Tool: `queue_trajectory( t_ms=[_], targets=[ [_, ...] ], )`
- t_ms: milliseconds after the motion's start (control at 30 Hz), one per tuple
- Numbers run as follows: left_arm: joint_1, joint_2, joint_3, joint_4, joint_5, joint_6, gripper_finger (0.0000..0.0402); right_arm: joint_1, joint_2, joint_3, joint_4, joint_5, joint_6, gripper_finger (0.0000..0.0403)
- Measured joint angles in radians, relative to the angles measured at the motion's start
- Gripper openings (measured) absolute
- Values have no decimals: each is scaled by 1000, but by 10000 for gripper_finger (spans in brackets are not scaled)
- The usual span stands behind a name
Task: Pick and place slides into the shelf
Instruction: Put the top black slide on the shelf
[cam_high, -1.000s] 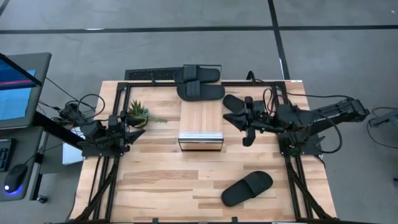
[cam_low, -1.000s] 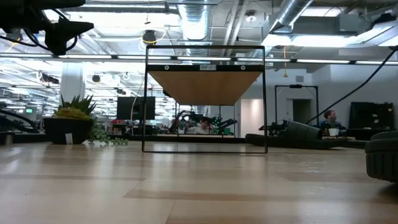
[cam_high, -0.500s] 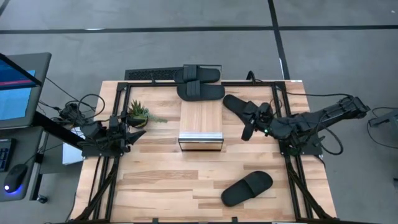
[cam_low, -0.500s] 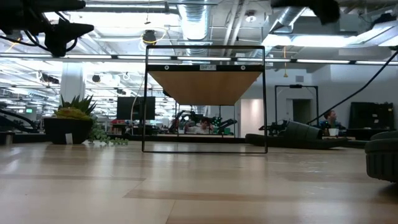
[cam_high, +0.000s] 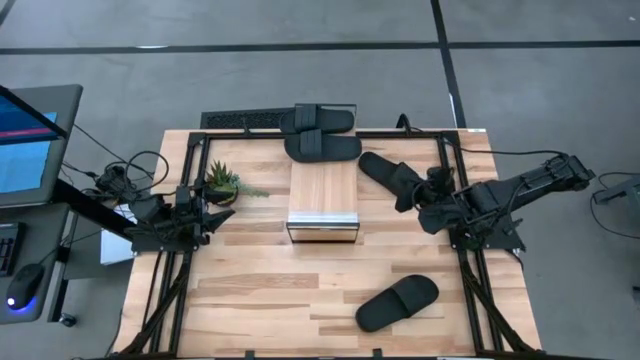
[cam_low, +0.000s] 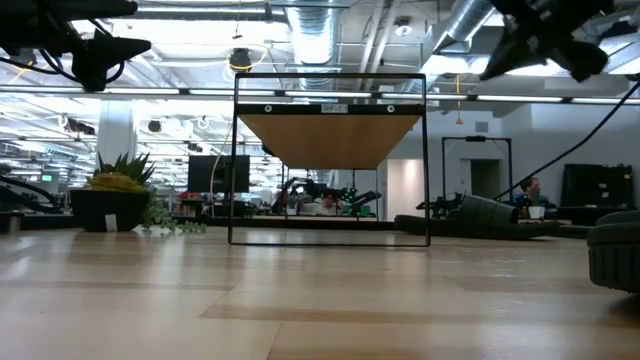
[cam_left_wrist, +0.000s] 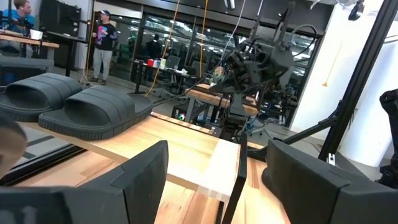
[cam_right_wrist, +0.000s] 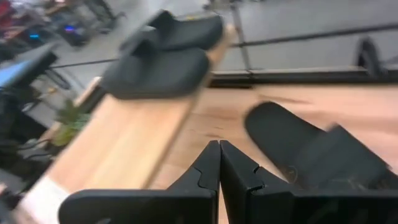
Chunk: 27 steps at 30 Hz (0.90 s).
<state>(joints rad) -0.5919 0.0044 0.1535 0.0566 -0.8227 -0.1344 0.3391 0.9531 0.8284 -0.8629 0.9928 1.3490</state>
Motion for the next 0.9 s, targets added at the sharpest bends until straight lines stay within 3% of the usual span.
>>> queue_trajectory(
  t_ms=[167,300,567,900],
  targets=[
    [0,0,0,-7,2,15,258,1,1,0,-129,-76,174,0],
    [0,0,0,-7,3,15,258,1,2,0,-131,-157,180,0],
    [0,0,0,-6,2,1,258,1,19,0,-159,-220,208,1],
    [0,0,0,-6,2,-4,258,1,148,0,-414,-410,357,52]
  ],
)
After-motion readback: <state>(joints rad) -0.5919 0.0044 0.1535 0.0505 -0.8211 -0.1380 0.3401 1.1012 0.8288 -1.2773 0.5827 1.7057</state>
